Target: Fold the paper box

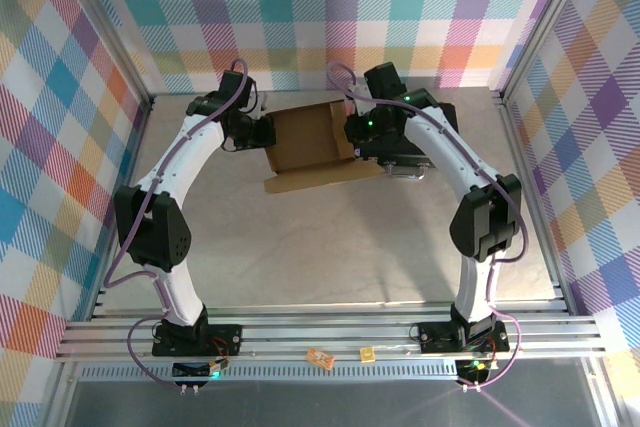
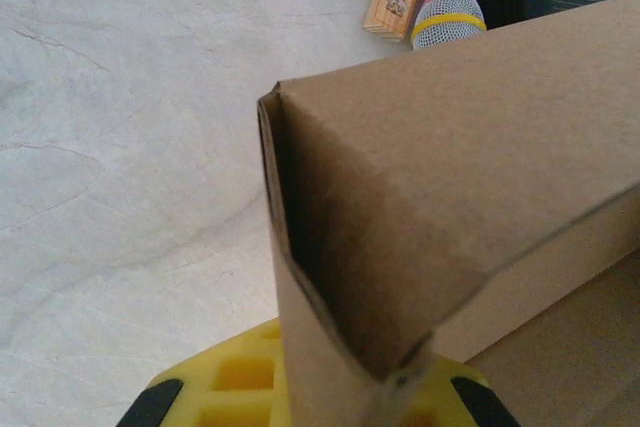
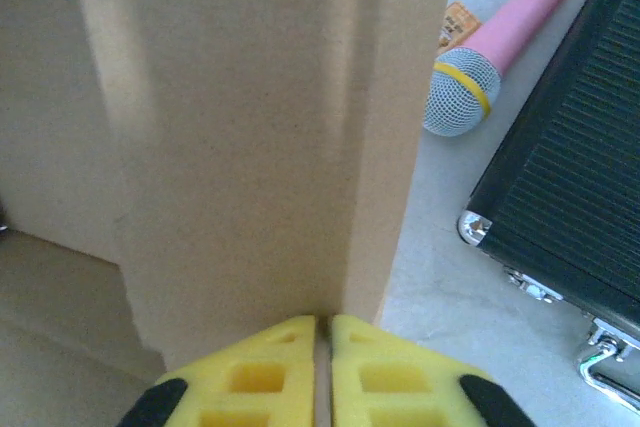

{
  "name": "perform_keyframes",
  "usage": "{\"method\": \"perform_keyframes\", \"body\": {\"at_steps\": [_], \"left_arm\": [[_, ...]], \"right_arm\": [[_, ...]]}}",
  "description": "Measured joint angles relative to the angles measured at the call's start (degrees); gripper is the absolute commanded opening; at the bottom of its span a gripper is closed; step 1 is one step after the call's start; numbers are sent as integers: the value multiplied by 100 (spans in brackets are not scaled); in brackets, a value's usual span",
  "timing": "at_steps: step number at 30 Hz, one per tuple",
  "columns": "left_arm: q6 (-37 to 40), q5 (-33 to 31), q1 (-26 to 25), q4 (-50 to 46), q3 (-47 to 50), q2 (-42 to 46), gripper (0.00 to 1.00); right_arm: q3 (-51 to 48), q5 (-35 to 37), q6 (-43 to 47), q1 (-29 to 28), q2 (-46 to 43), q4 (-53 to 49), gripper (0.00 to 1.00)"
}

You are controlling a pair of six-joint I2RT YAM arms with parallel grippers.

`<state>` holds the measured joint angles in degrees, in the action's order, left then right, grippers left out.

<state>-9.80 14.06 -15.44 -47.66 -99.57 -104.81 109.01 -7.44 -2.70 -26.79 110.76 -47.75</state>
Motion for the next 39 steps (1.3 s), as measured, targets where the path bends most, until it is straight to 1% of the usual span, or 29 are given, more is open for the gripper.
{"method": "perform_keyframes", "body": {"at_steps": [1, 2, 5, 6, 9, 13, 15, 20, 24, 30, 39], "left_arm": [[0, -4, -2, -2, 0, 7, 0], [0, -7, 0, -9, 0, 11, 0], [2, -24, 0, -20, 2, 28, 0], [4, -28, 0, -24, 4, 35, 0], [22, -46, 0, -24, 35, 81, 0], [24, -17, -2, -17, 107, 140, 0], [22, 4, -2, 0, 140, 162, 0], [17, 149, -2, 81, 184, 225, 0], [20, 249, -2, 133, 184, 249, 0], [17, 262, 0, 131, 195, 269, 0], [-2, 299, 0, 140, 195, 273, 0]], "right_arm": [[9, 63, -22, -31, 22, 2, 10], [9, 109, -48, -55, 35, -2, 15], [2, 214, -111, -83, 55, 7, 39], [-11, 240, -149, -81, 52, 9, 42], [-90, 216, -129, -28, 52, 63, 43], [-210, -195, -131, 162, 52, 192, 49], [-214, -579, -116, 306, 52, 223, 51], [-214, -1974, -24, 693, 52, 260, 51], [-201, -2765, 61, 802, 55, 262, 51], [-166, -3115, 66, 892, 94, 258, 51], [52, -2909, 66, 870, 203, 138, 50]]}}
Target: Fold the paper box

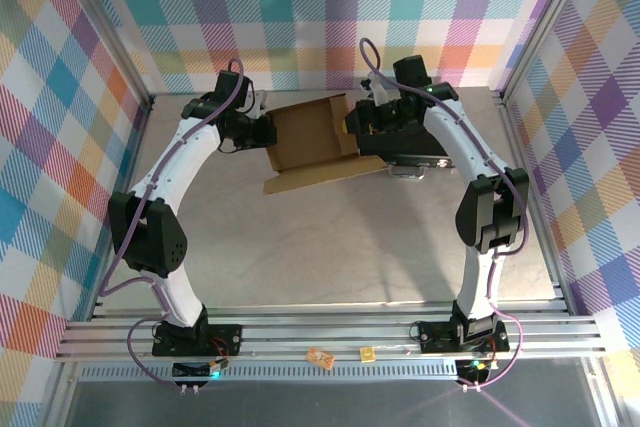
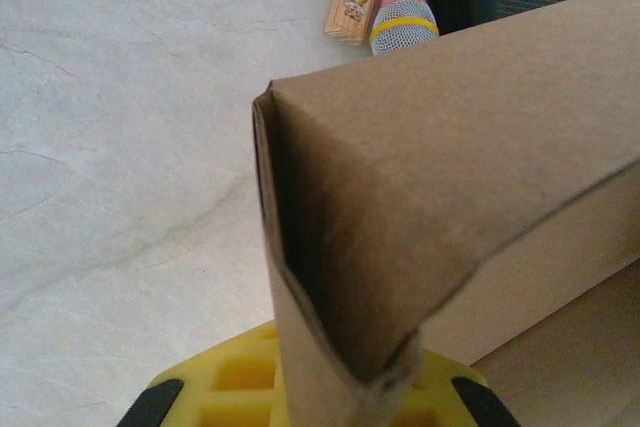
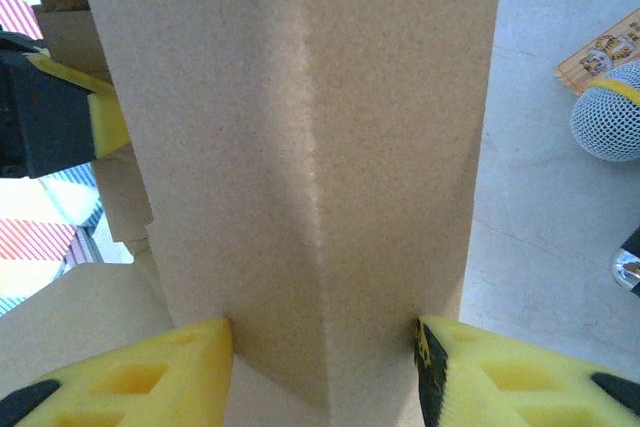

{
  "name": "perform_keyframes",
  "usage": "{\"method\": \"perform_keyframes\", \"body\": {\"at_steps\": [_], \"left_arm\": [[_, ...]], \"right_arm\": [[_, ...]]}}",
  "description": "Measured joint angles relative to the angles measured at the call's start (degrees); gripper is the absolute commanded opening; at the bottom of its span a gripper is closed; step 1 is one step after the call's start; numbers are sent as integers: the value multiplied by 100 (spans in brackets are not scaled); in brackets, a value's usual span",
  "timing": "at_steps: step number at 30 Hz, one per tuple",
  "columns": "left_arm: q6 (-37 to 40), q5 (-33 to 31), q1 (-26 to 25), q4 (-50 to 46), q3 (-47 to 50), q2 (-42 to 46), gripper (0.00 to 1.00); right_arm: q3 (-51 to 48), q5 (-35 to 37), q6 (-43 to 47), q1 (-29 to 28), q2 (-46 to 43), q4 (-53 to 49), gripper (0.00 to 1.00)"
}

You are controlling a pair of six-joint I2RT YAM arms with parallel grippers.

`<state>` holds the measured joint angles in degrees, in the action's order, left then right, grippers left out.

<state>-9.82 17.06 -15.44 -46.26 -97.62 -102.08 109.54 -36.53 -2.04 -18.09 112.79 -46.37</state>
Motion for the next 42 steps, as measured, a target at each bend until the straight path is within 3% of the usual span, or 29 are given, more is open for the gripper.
{"method": "perform_keyframes", "body": {"at_steps": [15, 26, 42], "left_arm": [[-17, -66, 2, -7, 0, 4, 0], [-15, -164, 2, -13, 0, 4, 0], [-63, -337, -76, -26, 0, 4, 0]], "right_arm": [[310, 1543, 94, -457, 118, -240, 27], [463, 2850, -31, -793, 260, -297, 0], [713, 5154, -452, -1572, 289, -649, 0]]}}
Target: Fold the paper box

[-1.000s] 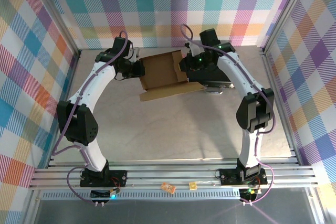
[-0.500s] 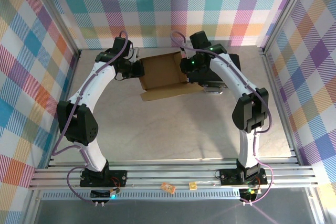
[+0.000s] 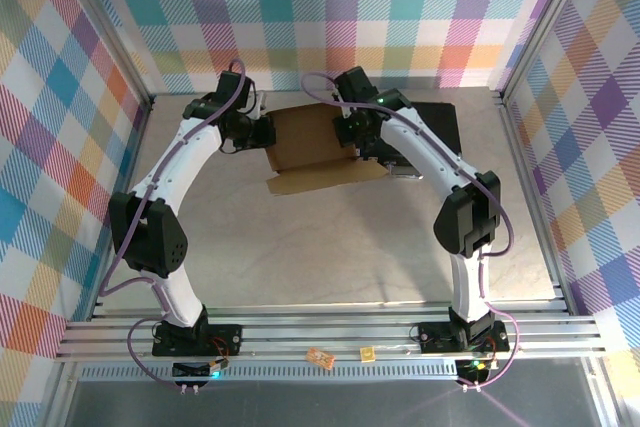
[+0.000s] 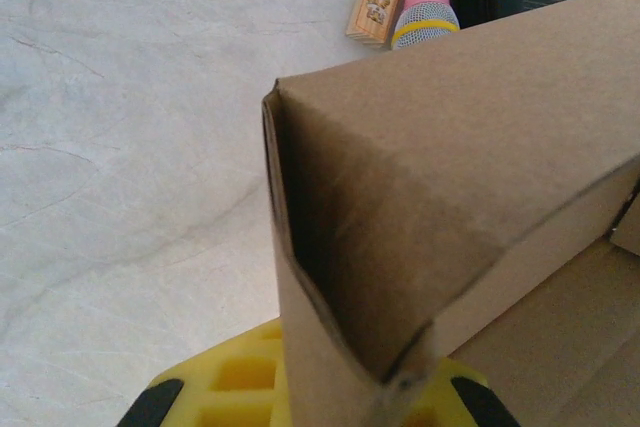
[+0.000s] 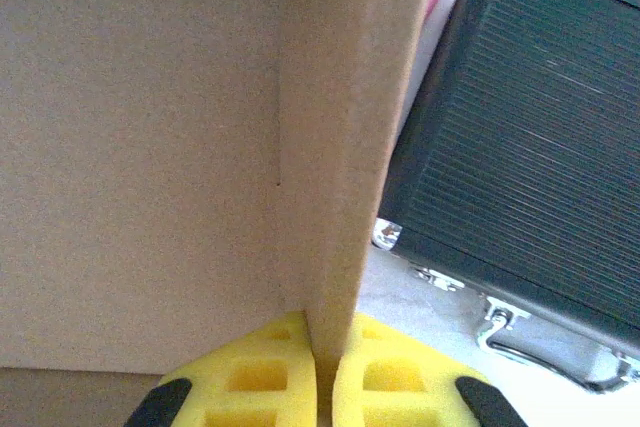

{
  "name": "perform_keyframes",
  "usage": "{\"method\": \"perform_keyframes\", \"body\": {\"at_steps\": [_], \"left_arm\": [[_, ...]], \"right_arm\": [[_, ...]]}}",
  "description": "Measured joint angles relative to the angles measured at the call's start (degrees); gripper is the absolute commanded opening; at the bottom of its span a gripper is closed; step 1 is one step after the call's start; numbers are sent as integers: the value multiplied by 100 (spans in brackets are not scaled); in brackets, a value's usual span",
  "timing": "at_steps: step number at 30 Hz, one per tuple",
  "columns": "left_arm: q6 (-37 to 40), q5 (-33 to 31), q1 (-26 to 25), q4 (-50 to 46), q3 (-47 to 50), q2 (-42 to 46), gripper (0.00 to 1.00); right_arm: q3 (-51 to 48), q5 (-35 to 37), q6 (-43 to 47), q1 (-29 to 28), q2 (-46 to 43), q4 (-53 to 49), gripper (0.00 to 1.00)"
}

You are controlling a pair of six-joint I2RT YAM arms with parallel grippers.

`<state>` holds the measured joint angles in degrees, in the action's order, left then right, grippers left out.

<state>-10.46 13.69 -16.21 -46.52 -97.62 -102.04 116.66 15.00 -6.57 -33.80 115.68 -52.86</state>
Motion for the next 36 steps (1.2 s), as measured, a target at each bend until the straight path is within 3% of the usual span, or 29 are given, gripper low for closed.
{"method": "perform_keyframes", "body": {"at_steps": [5, 13, 24, 33, 36], "left_arm": [[-61, -267, -153, -11, 0, 0, 0], [-63, -330, -214, -11, 0, 42, 0], [-57, -221, -245, 17, 79, 323, 0], [-57, -219, -280, 15, 85, 387, 0], [-57, -192, -280, 17, 85, 387, 0]], "right_arm": [[-42, 98, -55, -28, -2, -35, 0], [-76, -946, -24, 374, -2, 50, 7], [-76, -1622, 155, 625, -2, 181, 22], [-74, -1827, 269, 680, 0, 181, 25], [-72, -1832, 278, 680, 0, 181, 31]]}}
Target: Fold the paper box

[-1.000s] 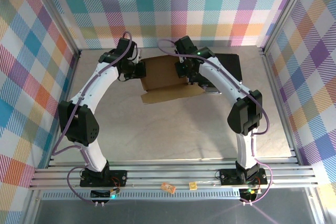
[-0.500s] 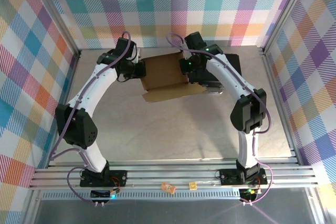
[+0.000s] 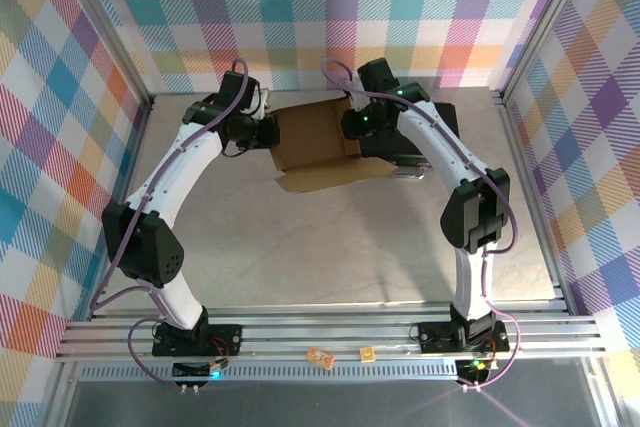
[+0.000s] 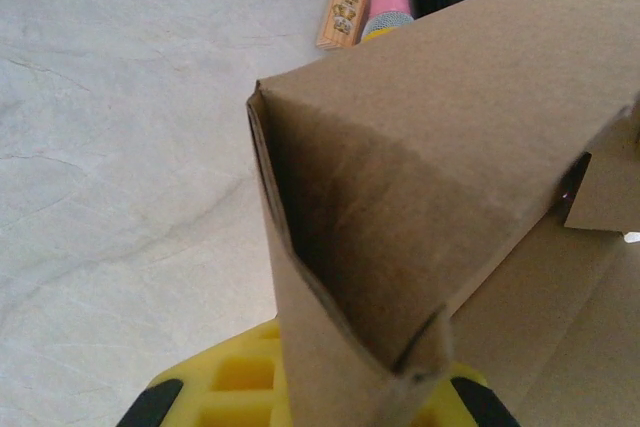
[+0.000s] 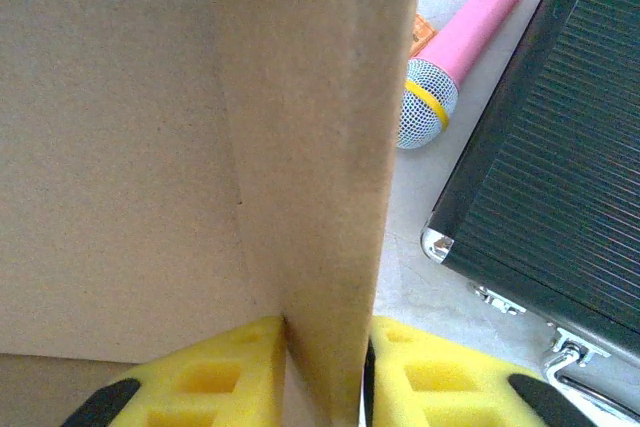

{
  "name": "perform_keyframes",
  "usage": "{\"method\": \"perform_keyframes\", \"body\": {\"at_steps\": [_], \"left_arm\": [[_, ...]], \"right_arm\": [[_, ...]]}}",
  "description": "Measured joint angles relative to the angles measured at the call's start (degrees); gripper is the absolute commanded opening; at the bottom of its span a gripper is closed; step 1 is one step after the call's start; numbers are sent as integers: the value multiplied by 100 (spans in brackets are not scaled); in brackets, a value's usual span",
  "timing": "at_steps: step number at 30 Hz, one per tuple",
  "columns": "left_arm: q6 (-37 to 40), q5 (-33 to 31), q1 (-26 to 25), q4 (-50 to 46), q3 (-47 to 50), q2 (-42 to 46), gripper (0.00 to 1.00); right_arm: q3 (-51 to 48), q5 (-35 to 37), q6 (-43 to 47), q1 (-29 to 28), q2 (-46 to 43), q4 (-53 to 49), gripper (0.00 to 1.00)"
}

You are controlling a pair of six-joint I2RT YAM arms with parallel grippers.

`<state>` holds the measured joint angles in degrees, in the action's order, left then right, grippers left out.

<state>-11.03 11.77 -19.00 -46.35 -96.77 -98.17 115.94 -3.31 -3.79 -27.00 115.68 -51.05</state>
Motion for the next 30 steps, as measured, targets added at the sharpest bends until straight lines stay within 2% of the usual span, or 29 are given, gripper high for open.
{"method": "perform_keyframes", "body": {"at_steps": [2, 13, 15, 17, 20, 24, 30], "left_arm": [[-2, 46, 0, 0, 0, 0, 0], [-2, 74, 0, 2, 0, 0, 0], [-4, 74, 0, 2, 0, 0, 0], [-4, 63, 0, 0, 0, 4, 0], [-4, 63, 0, 4, 0, 17, 0], [-9, 70, -17, 17, 0, 17, 0], [-144, -374, -192, 22, 0, 17, 0]], "right_arm": [[13, -15, 11, 0, 4, -2, 34], [236, -35, 22, 0, 162, -35, 35], [236, -33, 24, 0, 170, -46, 28], [236, 55, 33, 2, 177, -50, 13], [245, 280, 17, 7, 192, -72, 2], [376, 778, -26, -129, 208, -203, 0], [765, 2170, -221, -595, 306, -640, 0]]}}
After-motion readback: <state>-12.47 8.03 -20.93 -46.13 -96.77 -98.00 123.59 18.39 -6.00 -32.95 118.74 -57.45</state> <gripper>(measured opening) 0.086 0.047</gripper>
